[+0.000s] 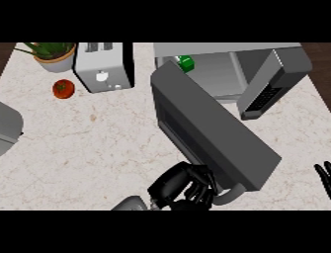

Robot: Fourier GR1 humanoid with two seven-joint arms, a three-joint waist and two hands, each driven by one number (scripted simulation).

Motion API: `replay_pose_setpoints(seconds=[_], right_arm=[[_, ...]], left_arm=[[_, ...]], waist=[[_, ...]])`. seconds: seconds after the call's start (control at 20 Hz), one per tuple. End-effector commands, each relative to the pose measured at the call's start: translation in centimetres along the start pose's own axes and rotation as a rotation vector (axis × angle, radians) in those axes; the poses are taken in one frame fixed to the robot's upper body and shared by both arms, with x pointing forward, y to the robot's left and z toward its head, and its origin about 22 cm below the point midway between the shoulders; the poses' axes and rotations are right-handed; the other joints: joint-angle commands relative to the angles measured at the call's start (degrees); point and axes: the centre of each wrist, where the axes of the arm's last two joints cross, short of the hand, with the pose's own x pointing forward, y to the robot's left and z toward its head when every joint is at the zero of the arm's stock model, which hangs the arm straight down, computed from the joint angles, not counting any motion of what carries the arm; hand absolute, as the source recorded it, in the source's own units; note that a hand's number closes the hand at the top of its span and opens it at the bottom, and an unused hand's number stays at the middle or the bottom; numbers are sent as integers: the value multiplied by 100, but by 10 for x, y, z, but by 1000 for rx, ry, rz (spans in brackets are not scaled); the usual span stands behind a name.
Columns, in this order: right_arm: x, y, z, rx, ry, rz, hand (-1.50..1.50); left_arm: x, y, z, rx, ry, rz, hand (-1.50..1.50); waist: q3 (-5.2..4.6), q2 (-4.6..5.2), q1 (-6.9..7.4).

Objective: Pick up the milk, place it into the microwave and close the microwave

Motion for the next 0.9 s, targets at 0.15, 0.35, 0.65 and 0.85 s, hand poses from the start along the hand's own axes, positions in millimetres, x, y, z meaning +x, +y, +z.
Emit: replay_pose_setpoints(seconds=[0.15,0.35,0.65,0.85], right_arm=[[25,16,-24,140,-51,-43,-150],[33,29,-30,190,-33,-52,-150],[48,33,-35,228,-41,-69,-150],[52,37,-38,212,-52,-82,-150]], left_arm=[[22,-21,-23,43,-31,-33,150],[33,-10,-37,138,-47,-32,150],[40,9,-54,278,-51,-24,150],[48,23,-69,343,-75,-49,150]], waist=[[-5,49,-221],[-13,82,-334],[-13,143,-544],[-2,166,-608]])
